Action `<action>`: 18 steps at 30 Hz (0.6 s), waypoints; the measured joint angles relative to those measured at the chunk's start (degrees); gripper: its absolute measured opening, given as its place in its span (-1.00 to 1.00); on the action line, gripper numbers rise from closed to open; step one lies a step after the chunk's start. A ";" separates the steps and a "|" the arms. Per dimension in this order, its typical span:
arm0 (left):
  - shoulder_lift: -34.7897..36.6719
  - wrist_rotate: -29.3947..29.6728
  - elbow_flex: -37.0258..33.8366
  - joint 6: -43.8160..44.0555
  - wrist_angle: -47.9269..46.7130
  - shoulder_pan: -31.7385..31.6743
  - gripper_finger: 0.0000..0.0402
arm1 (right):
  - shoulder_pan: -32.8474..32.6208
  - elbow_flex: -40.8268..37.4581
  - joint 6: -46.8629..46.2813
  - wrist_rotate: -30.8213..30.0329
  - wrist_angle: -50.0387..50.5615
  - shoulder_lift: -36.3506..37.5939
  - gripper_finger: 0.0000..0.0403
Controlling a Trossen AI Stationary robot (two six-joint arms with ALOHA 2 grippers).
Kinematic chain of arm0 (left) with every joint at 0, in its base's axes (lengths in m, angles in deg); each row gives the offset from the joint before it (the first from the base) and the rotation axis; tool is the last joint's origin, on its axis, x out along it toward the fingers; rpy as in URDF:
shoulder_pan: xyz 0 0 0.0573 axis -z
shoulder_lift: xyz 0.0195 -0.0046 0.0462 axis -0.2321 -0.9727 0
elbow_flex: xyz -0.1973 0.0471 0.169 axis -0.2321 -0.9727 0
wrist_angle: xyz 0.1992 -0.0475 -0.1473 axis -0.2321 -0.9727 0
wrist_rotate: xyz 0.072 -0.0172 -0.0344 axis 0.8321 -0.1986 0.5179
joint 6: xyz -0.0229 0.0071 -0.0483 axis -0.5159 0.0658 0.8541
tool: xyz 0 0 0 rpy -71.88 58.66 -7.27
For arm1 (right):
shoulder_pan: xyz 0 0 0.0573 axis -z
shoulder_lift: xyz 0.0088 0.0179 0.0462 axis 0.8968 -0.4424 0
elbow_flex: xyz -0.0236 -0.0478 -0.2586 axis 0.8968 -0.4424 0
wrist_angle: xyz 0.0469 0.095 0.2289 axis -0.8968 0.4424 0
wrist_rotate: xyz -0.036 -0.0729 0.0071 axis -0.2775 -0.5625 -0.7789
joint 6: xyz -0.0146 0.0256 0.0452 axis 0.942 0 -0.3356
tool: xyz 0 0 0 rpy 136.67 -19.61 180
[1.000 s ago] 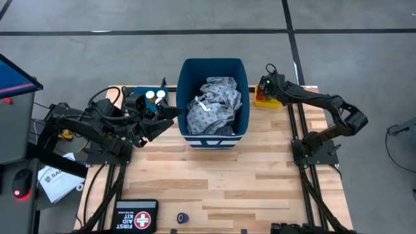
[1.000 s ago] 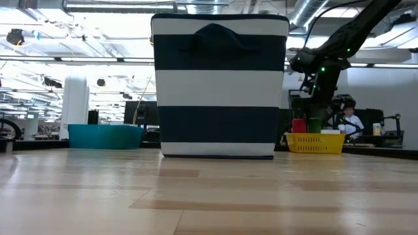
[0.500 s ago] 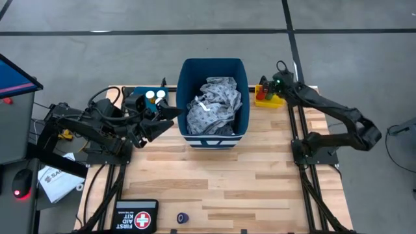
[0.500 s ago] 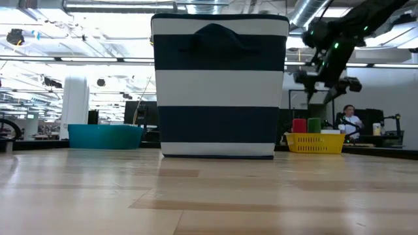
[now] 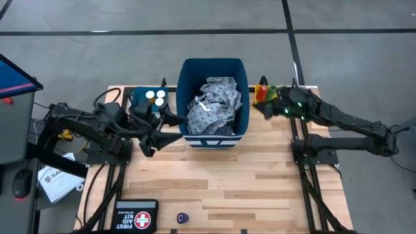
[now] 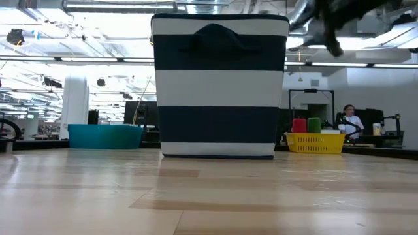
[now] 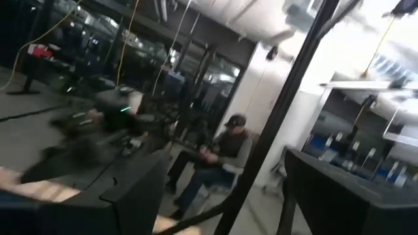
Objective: Pick & place medical supplies in basket/bin
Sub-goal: Put the purple bandage into the yellow bin
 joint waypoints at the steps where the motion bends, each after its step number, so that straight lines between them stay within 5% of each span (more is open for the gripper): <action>1: 0.46 0.02 0.00 -0.46 -1.53 0.00 0.50 | -2.92 0.00 -1.04 0.06 -0.97 1.01 0.11; 10: 4.52 -0.10 0.04 3.20 -18.91 5.00 0.50 | -24.85 -0.02 -8.13 -10.07 -11.79 2.36 0.11; 18: 0.92 -1.40 0.04 12.76 -36.39 20.85 0.50 | -31.73 0.00 -11.05 -16.78 -20.97 -2.27 0.11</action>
